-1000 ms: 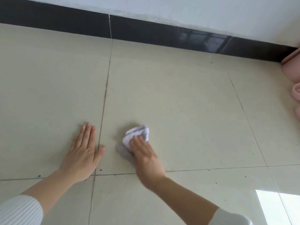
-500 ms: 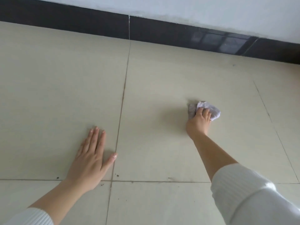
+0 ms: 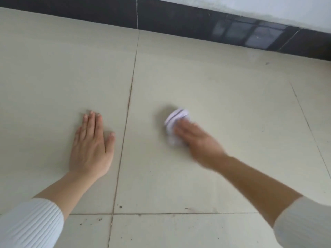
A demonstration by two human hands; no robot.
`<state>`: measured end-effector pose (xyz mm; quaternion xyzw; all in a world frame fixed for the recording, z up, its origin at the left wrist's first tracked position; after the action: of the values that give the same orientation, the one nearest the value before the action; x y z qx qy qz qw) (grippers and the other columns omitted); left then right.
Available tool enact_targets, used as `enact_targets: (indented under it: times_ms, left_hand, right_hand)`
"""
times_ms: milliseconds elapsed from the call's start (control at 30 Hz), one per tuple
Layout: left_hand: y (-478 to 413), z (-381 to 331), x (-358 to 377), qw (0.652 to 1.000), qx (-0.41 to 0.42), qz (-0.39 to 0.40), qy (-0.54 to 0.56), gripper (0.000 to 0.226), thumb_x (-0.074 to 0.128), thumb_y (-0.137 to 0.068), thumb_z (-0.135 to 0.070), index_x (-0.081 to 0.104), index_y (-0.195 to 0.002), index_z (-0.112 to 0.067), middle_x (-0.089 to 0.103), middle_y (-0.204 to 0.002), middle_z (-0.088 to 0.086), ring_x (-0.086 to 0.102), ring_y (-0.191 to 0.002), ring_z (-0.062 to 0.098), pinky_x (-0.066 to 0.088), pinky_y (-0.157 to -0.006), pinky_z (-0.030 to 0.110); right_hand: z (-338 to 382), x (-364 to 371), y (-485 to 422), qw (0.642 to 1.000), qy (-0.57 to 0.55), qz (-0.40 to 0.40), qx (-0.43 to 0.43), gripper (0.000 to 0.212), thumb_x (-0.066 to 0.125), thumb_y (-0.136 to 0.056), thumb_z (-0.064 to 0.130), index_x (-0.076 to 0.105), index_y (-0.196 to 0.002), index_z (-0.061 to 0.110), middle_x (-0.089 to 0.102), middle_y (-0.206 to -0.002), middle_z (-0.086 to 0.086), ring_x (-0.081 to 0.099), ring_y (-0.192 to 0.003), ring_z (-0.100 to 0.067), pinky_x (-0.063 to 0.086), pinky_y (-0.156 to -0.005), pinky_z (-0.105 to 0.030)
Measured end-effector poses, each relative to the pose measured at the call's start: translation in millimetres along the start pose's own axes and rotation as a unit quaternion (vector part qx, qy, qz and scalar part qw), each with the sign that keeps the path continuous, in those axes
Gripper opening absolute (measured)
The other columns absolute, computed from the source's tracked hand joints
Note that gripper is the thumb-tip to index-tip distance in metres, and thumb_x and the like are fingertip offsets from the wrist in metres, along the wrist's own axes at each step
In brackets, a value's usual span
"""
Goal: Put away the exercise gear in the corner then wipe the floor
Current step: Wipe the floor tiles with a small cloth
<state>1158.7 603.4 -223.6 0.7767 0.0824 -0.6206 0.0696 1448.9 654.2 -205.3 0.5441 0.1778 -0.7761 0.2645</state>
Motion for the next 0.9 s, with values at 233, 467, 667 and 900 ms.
enact_targets:
  times_ms: [233,467,667,900]
  left_hand:
    - [2.2,-2.9,-6.0,1.000,0.003,-0.005,-0.006,0.072,0.018,-0.093,-0.047,0.016,-0.151,-0.005,0.011,-0.160,0.011,0.008,-0.148,0.020,0.009,-0.120,0.038]
    - [3.1,-3.9,-7.8,1.000,0.000,-0.002,-0.011,0.071,0.022,-0.093,-0.046,0.019,-0.151,-0.004,0.015,-0.159,0.012,0.012,-0.147,0.022,0.013,-0.119,0.039]
    - [3.0,-5.0,-9.2,1.000,-0.002,0.012,-0.016,0.072,0.020,-0.093,-0.046,0.016,-0.151,-0.004,0.012,-0.159,0.010,0.010,-0.148,0.019,0.009,-0.119,0.036]
    - [2.9,-6.0,-8.1,0.999,-0.012,0.021,-0.020,0.071,0.022,-0.092,-0.045,0.015,-0.151,-0.005,0.011,-0.159,0.009,0.009,-0.148,0.019,0.010,-0.118,0.036]
  right_hand:
    - [-98.4,-45.1,-53.5,0.887,-0.014,-0.182,0.423,0.069,0.034,-0.077,0.001,0.030,-0.146,0.005,0.028,-0.149,-0.020,0.018,-0.141,-0.034,0.016,-0.117,-0.042]
    - [30.5,1.8,-63.6,0.992,-0.063,-0.088,0.063,0.061,0.035,-0.078,-0.008,0.049,-0.137,0.001,0.041,-0.147,-0.014,0.034,-0.139,-0.027,0.021,-0.116,-0.033]
    - [-66.2,-27.6,-66.9,0.993,0.037,-0.060,0.095,0.063,0.030,-0.078,-0.004,0.046,-0.138,0.004,0.040,-0.148,-0.016,0.033,-0.138,-0.036,0.017,-0.116,-0.032]
    - [-123.5,-46.1,-130.3,0.896,0.004,-0.183,0.404,0.049,0.039,-0.082,-0.003,0.046,-0.131,-0.002,0.042,-0.139,-0.019,0.032,-0.131,-0.033,0.018,-0.115,-0.041]
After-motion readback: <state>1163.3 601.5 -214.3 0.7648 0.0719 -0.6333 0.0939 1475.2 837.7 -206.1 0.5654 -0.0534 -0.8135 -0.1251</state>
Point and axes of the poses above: each hand's wrist, its own y-axis away from the middle knuckle, its own x-axis out of the palm, z = x × y, the point moved 6 cm from there along -y, towards the middle knuckle
